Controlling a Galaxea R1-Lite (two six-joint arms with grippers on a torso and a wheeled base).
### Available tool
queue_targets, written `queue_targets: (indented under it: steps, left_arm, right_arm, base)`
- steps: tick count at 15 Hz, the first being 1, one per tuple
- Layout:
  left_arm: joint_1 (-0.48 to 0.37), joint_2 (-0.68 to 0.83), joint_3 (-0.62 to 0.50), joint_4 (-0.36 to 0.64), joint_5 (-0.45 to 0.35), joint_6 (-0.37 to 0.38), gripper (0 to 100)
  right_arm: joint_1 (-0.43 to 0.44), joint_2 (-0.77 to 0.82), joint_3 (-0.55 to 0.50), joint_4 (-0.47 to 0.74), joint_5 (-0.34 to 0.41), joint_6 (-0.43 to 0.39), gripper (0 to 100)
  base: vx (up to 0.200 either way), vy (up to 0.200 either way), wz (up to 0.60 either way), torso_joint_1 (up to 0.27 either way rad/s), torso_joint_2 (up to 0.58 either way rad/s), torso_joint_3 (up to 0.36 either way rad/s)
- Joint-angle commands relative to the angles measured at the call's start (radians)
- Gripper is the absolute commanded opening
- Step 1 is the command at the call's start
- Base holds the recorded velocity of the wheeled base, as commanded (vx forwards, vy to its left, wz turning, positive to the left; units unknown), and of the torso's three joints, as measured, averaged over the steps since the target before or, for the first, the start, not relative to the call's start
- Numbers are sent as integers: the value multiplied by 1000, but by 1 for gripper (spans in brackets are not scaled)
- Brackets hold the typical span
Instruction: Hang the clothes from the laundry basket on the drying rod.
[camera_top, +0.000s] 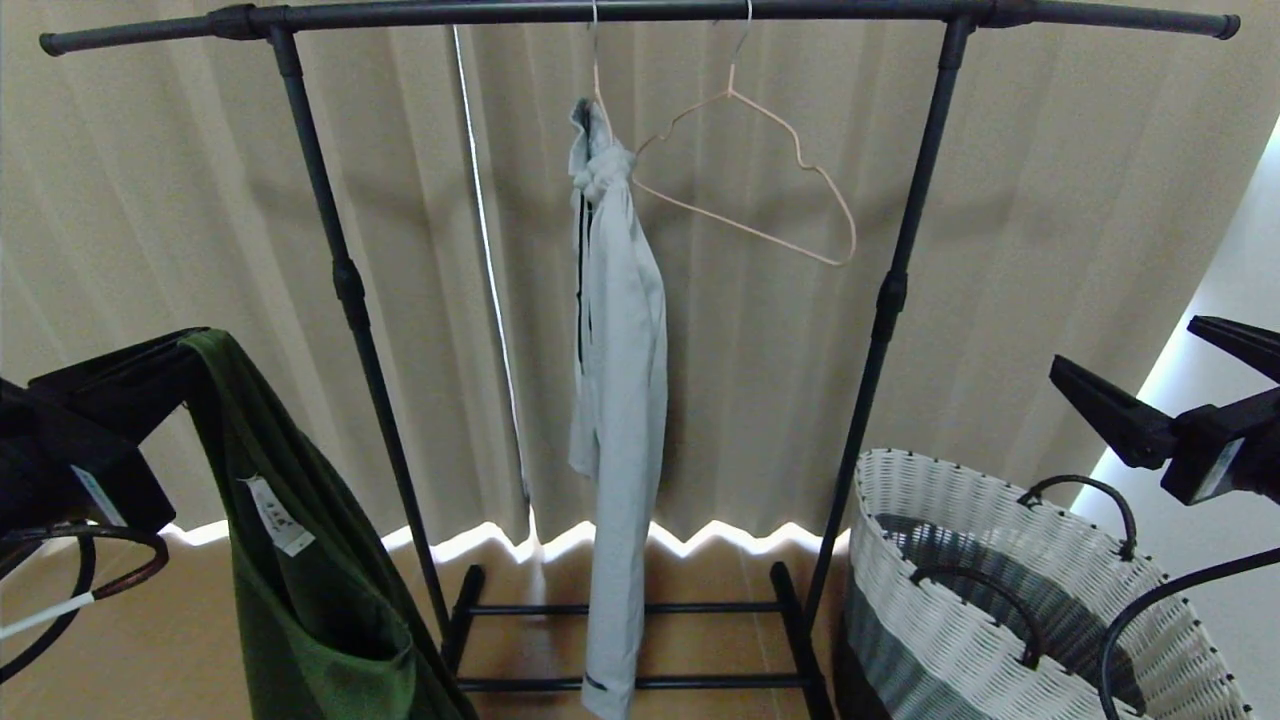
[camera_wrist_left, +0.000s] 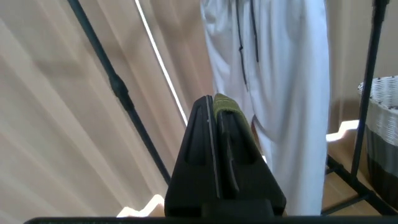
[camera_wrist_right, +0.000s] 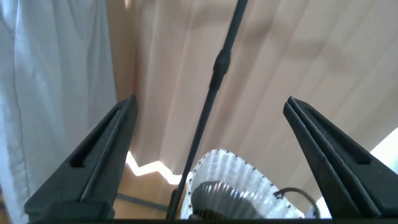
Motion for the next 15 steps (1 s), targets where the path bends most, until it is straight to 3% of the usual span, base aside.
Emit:
queue_targets:
  steps: [1,15]
  left_arm:
    - [0,2,0,-2,0,2,0]
    - [0,-3,-4,-7,-3,11,0]
  right_arm:
    - [0,1,1,-2,0,0,100]
    - [0,11,3,-1,11,3,100]
  base:
    - [0,0,0,203,-574,-300]
    - [0,0,0,188,-488,-279]
